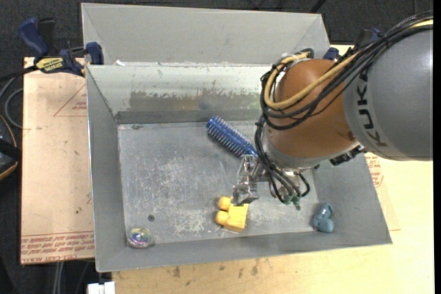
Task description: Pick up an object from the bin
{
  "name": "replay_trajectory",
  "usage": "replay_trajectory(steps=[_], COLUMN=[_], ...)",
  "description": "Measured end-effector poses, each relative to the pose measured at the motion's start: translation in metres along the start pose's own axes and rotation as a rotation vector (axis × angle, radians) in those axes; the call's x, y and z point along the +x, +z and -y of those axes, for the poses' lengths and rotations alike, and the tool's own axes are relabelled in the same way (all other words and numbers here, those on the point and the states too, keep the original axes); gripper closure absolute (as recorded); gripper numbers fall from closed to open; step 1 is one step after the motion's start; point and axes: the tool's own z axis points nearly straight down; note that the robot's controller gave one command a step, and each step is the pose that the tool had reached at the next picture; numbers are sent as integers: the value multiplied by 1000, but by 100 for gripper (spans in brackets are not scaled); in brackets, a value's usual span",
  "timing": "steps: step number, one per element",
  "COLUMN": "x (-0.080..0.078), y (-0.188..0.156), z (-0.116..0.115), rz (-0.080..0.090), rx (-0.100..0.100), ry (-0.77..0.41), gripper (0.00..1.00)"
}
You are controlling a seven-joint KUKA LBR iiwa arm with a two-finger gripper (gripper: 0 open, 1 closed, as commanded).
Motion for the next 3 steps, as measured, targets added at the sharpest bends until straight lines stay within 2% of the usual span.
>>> replay_trajectory(steps=[1, 2, 3], x=[1, -11, -13], y=[4, 124, 121], z=[-1, 25, 25], rz=[-7, 0, 7], rx=[0, -4, -4], ry=[-2, 173, 172], gripper=[0, 0, 100])
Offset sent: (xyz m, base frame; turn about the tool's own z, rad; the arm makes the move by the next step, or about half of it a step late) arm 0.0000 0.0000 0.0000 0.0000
